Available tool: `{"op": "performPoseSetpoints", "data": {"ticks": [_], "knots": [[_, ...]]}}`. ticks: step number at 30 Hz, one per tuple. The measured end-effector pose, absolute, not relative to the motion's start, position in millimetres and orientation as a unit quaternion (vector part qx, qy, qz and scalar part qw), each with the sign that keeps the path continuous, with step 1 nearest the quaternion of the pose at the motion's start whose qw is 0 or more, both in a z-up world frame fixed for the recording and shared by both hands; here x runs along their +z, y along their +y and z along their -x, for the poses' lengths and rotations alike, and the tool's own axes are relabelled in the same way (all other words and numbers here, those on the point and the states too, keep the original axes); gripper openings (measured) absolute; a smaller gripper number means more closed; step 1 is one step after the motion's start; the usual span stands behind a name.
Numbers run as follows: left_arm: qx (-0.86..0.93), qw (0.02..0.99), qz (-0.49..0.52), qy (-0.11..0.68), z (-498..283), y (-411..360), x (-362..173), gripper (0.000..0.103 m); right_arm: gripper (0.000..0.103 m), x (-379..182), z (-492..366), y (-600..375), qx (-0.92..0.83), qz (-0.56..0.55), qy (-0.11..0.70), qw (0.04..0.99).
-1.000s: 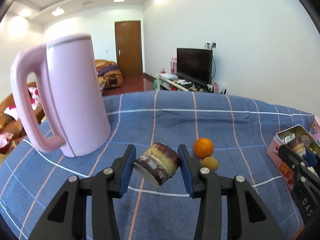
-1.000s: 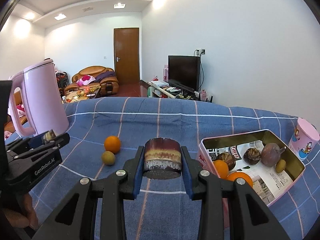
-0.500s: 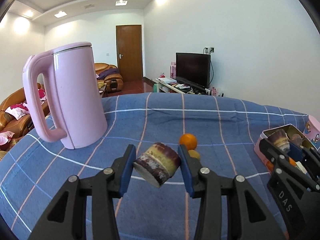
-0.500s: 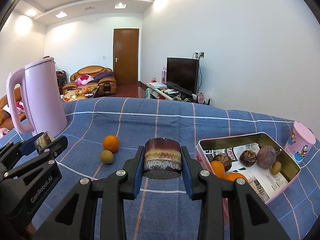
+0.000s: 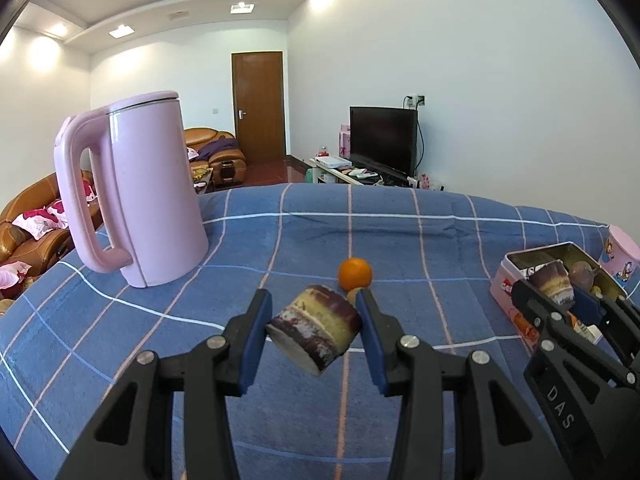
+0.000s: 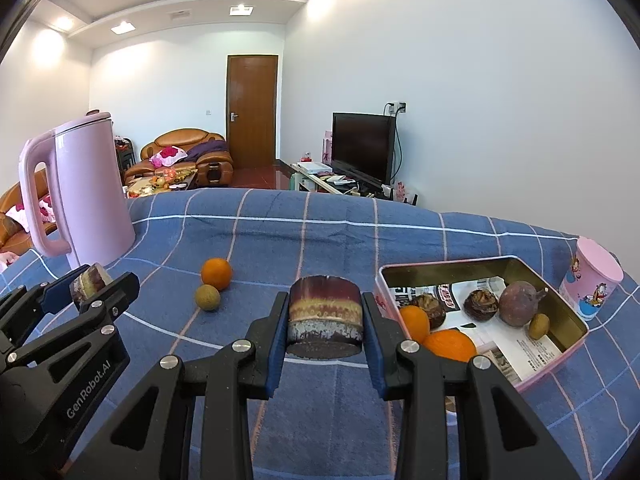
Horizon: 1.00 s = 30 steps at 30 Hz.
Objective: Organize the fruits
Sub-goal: 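Carry both held cake cylinders toward the pink tin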
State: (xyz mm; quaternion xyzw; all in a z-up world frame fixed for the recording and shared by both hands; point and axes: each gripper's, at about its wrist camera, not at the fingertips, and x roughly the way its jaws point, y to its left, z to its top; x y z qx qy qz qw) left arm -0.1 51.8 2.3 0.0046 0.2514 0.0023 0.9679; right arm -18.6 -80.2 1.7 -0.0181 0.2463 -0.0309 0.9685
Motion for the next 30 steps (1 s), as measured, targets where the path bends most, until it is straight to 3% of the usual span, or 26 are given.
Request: {"op": "performPoseSetpoints", "data": {"ticks": [30], "knots": [[-0.039,0.966,-0.019,0.254,21.6,-26.0,0.7,0.045,0.036,5.5,48.1,-156.1,-0.065,0.036,0.239,0.968]]}}
